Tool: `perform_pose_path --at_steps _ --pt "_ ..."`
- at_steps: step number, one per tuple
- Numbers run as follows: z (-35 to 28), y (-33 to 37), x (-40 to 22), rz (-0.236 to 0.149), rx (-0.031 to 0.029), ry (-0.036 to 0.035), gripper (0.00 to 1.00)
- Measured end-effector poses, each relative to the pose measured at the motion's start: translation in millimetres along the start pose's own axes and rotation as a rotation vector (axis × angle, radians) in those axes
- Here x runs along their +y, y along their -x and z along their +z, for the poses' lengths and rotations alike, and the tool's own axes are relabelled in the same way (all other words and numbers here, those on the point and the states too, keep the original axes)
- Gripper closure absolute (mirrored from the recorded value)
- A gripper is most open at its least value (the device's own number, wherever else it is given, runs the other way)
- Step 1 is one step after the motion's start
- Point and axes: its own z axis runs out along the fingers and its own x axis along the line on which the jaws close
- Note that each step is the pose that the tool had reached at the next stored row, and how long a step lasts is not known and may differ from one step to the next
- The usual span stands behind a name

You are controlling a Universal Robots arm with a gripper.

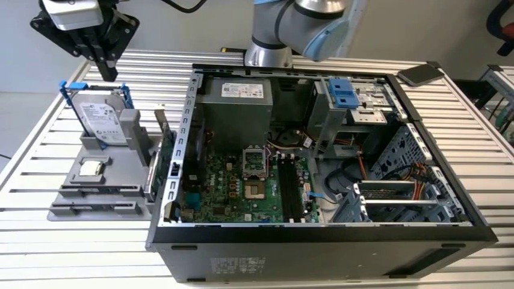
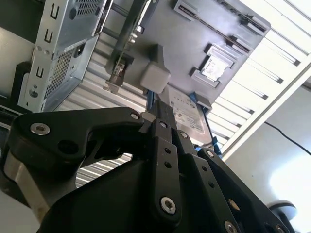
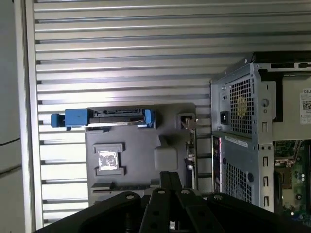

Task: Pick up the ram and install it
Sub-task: 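Reach for the ram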

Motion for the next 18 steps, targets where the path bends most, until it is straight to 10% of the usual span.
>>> perform_pose_path --at_steps 18 --pt "0.0 -33.9 -1.8 -0.024 0.0021 0.0004 1.00"
